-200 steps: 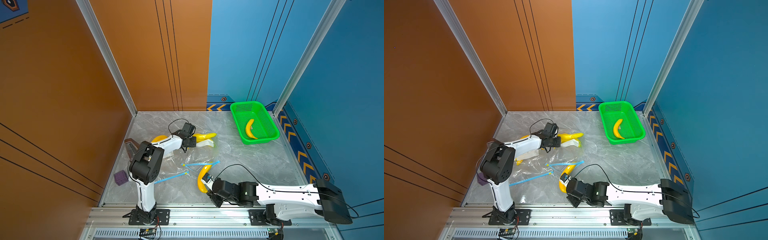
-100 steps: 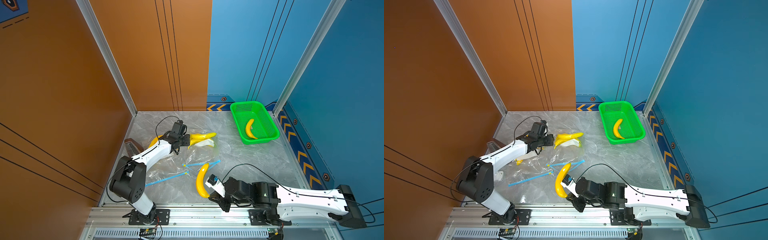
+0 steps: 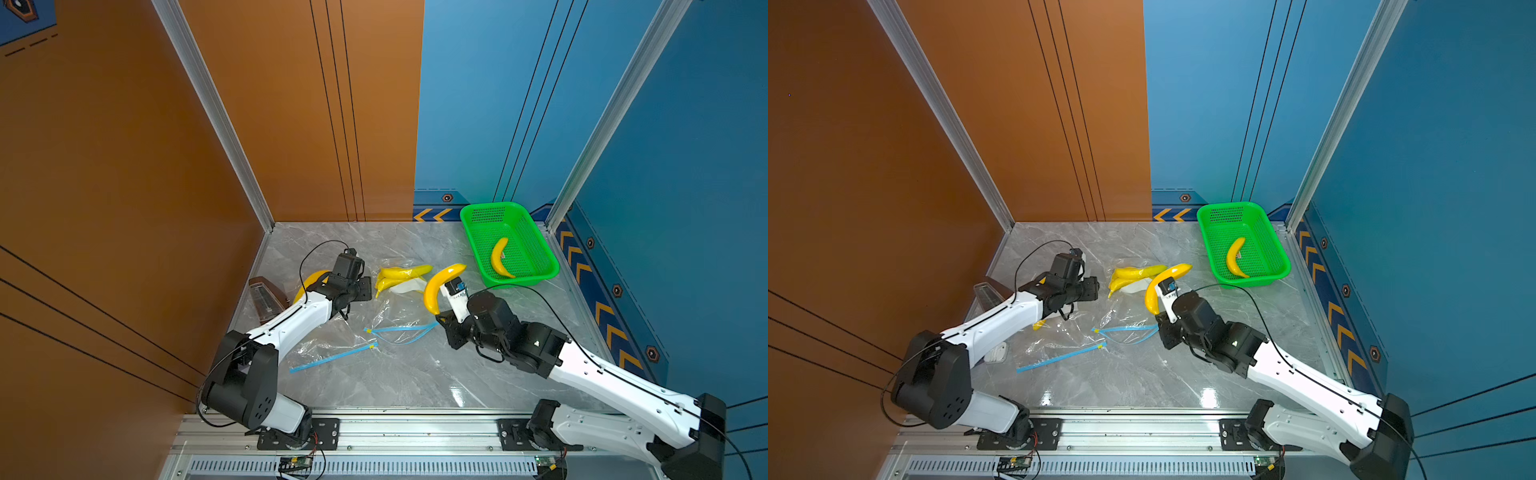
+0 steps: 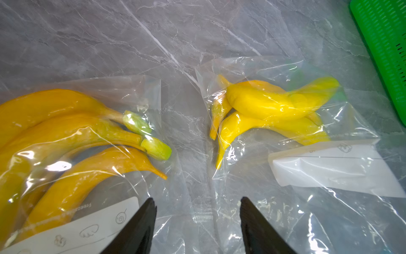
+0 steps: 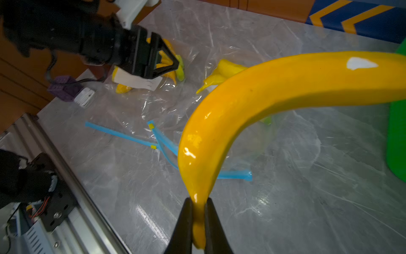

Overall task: Open the zip-top bag and take out the banana
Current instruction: Place the banana in the basket.

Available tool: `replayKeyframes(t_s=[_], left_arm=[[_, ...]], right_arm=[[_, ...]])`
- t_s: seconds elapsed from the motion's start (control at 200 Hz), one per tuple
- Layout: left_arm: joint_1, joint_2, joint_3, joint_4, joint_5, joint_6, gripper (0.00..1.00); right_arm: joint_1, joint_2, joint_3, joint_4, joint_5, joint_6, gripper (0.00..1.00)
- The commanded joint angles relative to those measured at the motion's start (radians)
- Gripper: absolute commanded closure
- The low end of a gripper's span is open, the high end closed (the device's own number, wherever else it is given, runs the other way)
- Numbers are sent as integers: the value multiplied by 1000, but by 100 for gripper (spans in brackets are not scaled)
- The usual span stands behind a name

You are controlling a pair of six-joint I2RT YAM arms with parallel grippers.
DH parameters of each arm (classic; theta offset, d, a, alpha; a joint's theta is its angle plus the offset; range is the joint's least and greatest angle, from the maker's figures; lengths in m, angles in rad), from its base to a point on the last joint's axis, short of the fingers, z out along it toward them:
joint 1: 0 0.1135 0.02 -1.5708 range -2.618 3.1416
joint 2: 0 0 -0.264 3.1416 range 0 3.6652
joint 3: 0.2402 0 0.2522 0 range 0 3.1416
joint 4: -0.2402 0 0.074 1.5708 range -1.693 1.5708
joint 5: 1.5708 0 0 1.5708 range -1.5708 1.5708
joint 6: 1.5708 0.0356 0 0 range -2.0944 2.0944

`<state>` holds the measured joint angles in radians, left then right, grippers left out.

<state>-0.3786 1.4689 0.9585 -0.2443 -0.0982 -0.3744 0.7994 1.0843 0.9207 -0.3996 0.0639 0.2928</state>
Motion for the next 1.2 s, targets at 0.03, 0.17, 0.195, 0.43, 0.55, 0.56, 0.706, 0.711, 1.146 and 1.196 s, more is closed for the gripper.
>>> replayKeyframes(t_s=[0.03,0.17,0.195,0.43,0.55,0.56,0.706,0.711,1.146,1.196], left_arm=[[0,-29,-32,-14,-12,8,37],[-2,-25,-48,-10,-8,8,37],[-3,-24,-50,-10,-8,6,37],[-3,-2,-50,-1,12,9,37],[-4,0,-56,6,18,11,36],[-4,1,-57,6,18,11,37],[-3,11,-63,17,22,12,36],[-3,12,-63,17,22,12,37],[-3,19,-55,19,18,15,36],[-3,14,-55,18,24,20,36]], right_arm=[[-239,134,100,31,6,-30,94],[-413,316,220,45,27,-36,95],[-437,348,247,45,26,-39,95],[-640,616,445,23,-124,-85,95],[-678,699,521,-36,-183,-151,95],[-680,707,524,-40,-191,-155,94],[-729,812,593,-134,-278,-240,93],[-729,812,593,-134,-278,-240,93],[-810,864,594,-211,-294,-276,77],[-806,865,587,-210,-267,-271,73]])
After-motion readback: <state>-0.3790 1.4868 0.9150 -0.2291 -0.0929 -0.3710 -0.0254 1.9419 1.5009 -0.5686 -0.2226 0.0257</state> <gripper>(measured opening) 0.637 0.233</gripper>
